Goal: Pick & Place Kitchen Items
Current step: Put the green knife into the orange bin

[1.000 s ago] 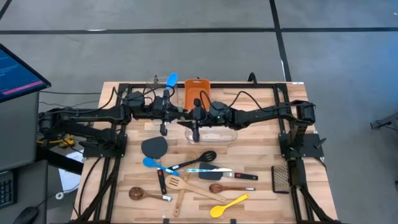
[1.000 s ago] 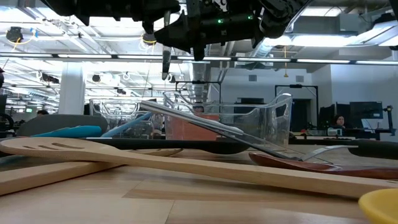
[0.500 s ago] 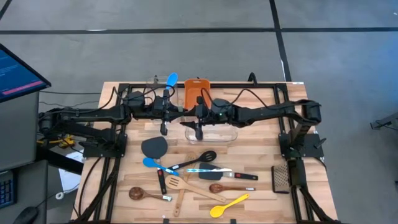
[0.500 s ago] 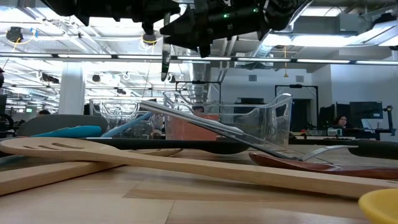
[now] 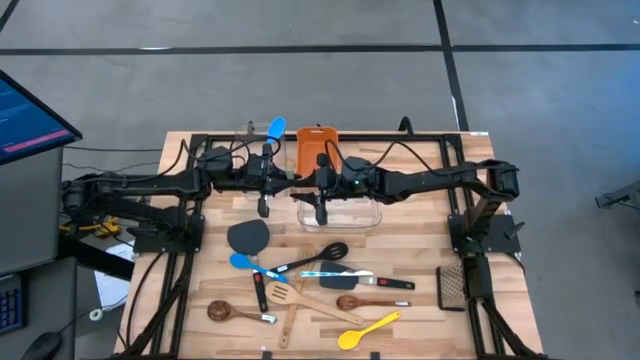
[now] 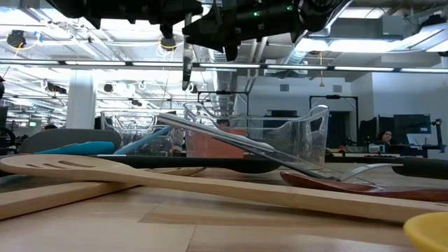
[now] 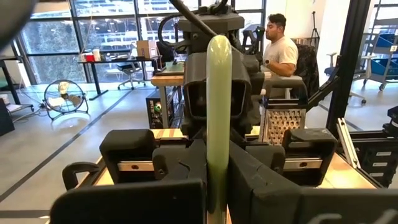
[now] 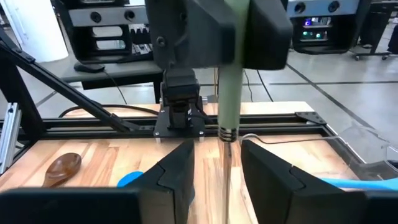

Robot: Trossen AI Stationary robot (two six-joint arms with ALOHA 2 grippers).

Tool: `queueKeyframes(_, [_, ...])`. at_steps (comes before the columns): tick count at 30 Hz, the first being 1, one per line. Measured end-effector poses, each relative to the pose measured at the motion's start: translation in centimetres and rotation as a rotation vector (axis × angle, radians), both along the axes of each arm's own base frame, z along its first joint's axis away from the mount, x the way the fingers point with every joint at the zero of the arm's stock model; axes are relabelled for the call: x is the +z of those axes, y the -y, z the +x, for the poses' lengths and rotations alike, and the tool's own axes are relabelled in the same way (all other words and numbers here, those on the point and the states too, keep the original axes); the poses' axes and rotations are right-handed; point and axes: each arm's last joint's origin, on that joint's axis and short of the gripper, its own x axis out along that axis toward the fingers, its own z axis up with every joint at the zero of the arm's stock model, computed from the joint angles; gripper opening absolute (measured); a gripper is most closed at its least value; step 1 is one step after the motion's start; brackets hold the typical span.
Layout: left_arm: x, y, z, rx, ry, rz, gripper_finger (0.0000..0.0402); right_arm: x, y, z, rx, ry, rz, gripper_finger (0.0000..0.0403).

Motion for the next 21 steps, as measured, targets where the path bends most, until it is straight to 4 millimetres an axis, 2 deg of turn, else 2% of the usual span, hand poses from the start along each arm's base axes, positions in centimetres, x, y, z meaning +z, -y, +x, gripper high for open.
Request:
queueKeyframes(12, [0.22, 0.06, 0.05, -0.003, 0.026, 0.005, 0.0006, 0.04, 0.03, 0.0, 0.001, 0.004, -0.011, 0.0107])
queueKeyframes(16, [0.21, 0.07, 0.06, -0.004, 0.025, 0.005, 0.0006, 0.04, 0.06, 0.0, 0.0, 0.004, -0.011, 0.0075])
queueKeyframes(21, [0.21, 0.08, 0.06, -0.007, 0.025, 0.003, 0.0006, 0.04, 0.06, 0.0, -0.001, 0.004, -0.011, 0.0012])
